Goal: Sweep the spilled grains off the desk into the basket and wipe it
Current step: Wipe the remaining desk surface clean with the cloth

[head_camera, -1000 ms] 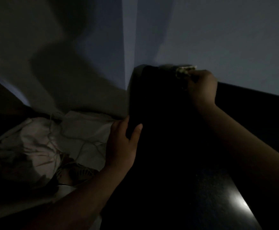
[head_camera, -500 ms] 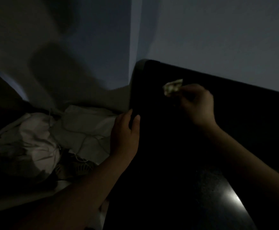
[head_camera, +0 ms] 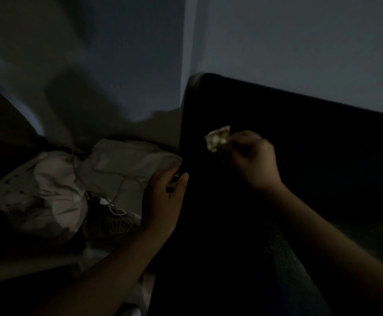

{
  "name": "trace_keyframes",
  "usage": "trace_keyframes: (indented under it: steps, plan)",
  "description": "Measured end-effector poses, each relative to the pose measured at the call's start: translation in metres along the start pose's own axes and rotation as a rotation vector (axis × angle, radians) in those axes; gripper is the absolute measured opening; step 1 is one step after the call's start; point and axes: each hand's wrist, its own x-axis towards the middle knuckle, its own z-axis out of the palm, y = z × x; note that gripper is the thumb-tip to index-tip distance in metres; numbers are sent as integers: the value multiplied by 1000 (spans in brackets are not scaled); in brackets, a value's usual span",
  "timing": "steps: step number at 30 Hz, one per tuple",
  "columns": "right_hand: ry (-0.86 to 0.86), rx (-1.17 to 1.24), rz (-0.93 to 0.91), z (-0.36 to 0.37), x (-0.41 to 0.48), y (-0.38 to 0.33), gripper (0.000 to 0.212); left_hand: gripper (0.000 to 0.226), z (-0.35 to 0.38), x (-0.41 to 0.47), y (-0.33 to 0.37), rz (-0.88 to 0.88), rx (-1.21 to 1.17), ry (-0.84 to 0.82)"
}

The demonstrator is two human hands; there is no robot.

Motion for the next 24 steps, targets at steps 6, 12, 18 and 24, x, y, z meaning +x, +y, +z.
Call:
trace_keyframes:
  steps: [6,12,18,24]
  plan:
    - [282,-310,235,-28,55,42,24,34,-2,-10,2,-14,-114,-15]
    - [188,-328,28,11,3,20,25,23,-9,-18,3,0,-105,7]
    - [-70,-118,-34,11,-59,-23,17,23,-22,-35,2,48,-111,-55]
    - [182,-189,193,-20,-27,-7,21,27,-47,-53,-18,-67,-208,-211]
